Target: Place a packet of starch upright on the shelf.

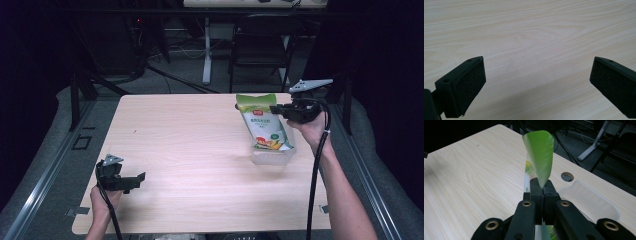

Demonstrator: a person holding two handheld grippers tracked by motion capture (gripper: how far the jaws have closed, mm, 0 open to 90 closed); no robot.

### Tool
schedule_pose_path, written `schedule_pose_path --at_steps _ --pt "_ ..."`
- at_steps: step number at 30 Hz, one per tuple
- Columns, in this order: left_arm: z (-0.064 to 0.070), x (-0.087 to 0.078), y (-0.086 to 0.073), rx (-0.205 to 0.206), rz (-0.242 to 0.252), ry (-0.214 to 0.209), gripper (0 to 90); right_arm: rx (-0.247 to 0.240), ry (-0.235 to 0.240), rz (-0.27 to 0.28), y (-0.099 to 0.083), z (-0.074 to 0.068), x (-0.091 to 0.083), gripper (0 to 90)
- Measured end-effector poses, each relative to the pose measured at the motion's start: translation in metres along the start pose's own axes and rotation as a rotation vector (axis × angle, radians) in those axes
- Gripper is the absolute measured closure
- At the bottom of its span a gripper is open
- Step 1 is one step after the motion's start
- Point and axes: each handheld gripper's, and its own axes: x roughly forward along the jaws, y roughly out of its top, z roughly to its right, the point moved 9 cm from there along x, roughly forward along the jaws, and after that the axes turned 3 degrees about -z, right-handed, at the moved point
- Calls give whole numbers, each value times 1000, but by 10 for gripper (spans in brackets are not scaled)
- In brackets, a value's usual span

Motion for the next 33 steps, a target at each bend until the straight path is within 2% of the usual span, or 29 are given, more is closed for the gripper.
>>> schedule_pose_path --at_steps 10,17,20,26,27,28,31,33 --pt "2 2 1 6 -4 0 3 9 16 -4 -11 4 11 893" --pt "1 0 1 6 -3 0 3 41 -5 -32 -31 16 19 891" --pt "0 1 1 6 -4 2 3 59 -5 -22 -35 20 17 891" --pt "1 1 1 4 -3 5 3 49 -33 -32 -38 23 15 889" --pt "0 1 1 5 -2 4 3 46 -63 -36 -41 26 14 888" --pt "0 1 1 5 -2 4 3 46 -63 -36 -41 26 14 888" --pt "-1 0 1 3 1 7 3 50 -101 -56 -48 31 13 887" --pt "-1 0 1 2 2 6 4 55 -102 -53 -50 31 13 886"
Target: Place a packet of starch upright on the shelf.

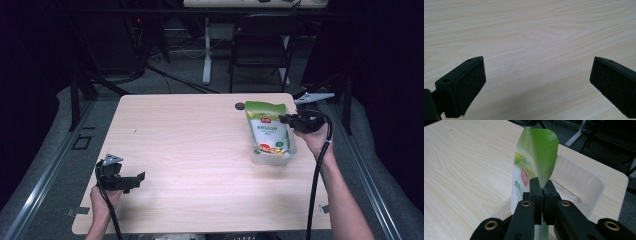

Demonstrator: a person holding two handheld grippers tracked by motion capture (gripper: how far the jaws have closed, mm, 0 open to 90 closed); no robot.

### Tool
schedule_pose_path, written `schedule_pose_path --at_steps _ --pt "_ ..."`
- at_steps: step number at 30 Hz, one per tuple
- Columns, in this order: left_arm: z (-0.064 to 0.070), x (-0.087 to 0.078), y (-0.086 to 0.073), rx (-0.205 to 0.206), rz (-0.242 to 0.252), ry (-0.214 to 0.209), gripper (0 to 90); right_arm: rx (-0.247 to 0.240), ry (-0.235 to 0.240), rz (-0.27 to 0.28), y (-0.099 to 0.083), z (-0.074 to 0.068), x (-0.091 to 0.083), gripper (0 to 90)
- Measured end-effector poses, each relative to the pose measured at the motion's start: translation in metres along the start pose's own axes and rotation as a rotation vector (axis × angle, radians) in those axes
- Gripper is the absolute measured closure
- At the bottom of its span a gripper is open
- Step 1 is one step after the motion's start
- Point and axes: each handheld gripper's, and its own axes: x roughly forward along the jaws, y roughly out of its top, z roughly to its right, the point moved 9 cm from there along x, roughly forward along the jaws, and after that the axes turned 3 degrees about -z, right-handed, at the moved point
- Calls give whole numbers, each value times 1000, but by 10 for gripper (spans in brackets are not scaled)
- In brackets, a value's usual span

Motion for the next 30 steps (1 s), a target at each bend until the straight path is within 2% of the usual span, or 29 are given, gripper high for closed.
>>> schedule_pose_path --at_steps 8,11,12,14,18,20,30 --pt "0 0 0 0 2 -2 4 27 -63 -29 -15 12 4 884" --pt "0 0 0 3 2 0 4 50 -97 -32 -20 19 4 883" --pt "1 -1 1 4 4 0 4 61 -128 -45 -25 23 5 882" --pt "1 -2 1 5 6 1 4 89 -146 -51 -29 28 6 882" --pt "0 -1 1 13 4 5 4 113 -172 -65 -36 34 8 879" --pt "1 -1 2 16 4 6 4 115 -176 -67 -37 35 8 878" --pt "2 0 2 23 -1 7 4 180 -194 -82 -45 48 15 866"
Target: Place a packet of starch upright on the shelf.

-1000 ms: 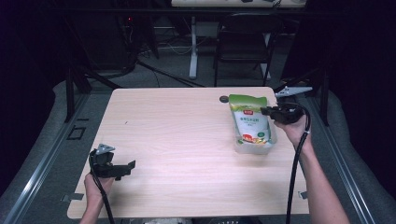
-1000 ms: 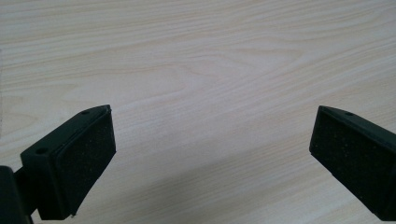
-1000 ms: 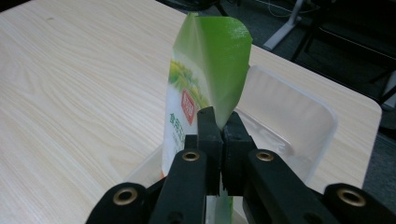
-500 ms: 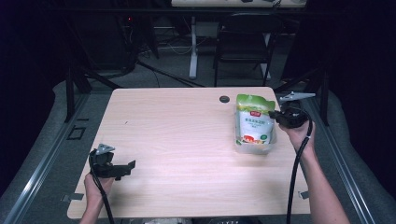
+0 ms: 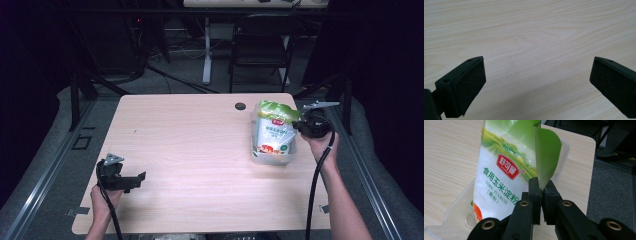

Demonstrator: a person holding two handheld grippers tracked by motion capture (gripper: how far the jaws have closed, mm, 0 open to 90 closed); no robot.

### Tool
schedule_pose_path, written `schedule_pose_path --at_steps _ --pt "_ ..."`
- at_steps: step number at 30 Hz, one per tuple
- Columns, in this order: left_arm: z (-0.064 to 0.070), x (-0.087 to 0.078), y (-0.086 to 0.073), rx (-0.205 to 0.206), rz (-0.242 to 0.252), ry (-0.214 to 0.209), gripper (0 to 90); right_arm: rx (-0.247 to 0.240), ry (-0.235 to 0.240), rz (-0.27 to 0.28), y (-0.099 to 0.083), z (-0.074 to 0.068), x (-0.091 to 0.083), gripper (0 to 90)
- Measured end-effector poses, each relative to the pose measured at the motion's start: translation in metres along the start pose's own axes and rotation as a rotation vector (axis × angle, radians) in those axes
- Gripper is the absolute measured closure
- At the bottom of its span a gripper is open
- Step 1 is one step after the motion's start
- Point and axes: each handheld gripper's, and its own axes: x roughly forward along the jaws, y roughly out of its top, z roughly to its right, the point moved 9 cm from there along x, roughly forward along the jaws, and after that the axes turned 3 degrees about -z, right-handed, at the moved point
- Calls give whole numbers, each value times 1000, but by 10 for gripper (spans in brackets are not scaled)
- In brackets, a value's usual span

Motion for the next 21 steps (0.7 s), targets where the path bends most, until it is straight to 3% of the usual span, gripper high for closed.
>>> schedule_pose_path --at_steps 21 --pt "1 2 0 2 -4 -2 4 37 0 -4 0 7 11 859"
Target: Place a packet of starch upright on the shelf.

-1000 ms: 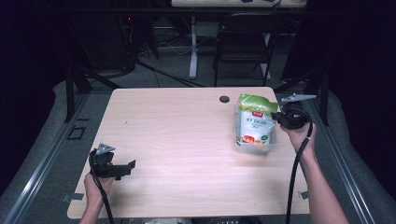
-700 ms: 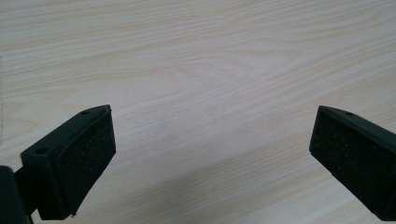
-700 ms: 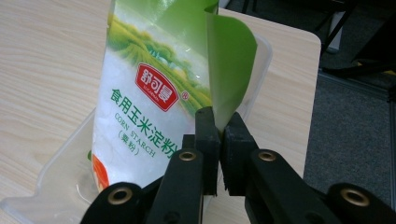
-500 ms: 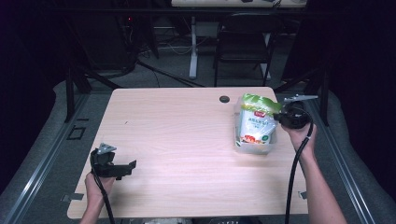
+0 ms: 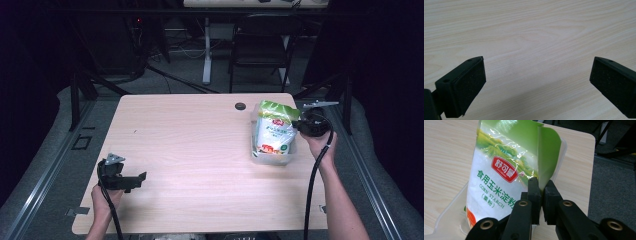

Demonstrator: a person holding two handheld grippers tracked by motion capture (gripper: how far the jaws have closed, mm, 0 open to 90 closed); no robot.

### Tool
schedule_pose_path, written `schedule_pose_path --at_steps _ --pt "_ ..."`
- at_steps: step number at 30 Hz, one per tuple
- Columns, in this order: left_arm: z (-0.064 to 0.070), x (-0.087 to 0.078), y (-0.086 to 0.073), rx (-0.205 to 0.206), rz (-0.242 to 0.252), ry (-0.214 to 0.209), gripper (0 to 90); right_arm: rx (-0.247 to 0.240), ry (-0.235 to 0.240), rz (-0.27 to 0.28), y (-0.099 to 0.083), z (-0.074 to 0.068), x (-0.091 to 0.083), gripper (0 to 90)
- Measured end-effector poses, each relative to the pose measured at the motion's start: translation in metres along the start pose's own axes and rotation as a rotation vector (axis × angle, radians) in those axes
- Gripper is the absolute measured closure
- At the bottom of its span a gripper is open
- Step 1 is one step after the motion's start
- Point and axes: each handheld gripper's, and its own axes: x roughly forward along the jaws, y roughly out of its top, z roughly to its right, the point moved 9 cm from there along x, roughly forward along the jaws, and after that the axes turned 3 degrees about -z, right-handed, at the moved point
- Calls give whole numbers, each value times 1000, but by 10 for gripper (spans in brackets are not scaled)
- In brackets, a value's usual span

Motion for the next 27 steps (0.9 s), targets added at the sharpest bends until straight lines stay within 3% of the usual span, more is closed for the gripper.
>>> schedule_pose_path --at_steps 3,7,10,13,15,16,17,19,21,23,27 --pt "1 0 0 4 -2 -3 4 8 0 6 0 0 0 856" --pt "0 0 0 3 -1 -4 4 13 -2 2 0 1 -1 789" --pt "0 0 0 1 0 0 4 25 12 6 -1 1 -5 678" --pt "1 0 0 4 -1 -5 3 34 23 4 -3 1 -8 625" --pt "1 0 1 8 1 -3 4 50 47 16 -3 0 -16 495" --pt "2 -1 1 10 0 -3 4 50 47 16 -3 0 -16 495" --pt "1 -1 1 10 1 -2 4 52 69 22 -2 -4 -21 394" --pt "1 -1 1 7 2 -4 4 54 83 23 -1 -6 -23 363" --pt "1 -1 0 5 0 -3 4 45 120 21 -2 -14 -33 235" --pt "1 -1 1 7 2 -2 4 43 121 23 -2 -16 -36 210" --pt "2 -1 1 9 2 -3 4 -2 178 34 -3 -36 -57 127"
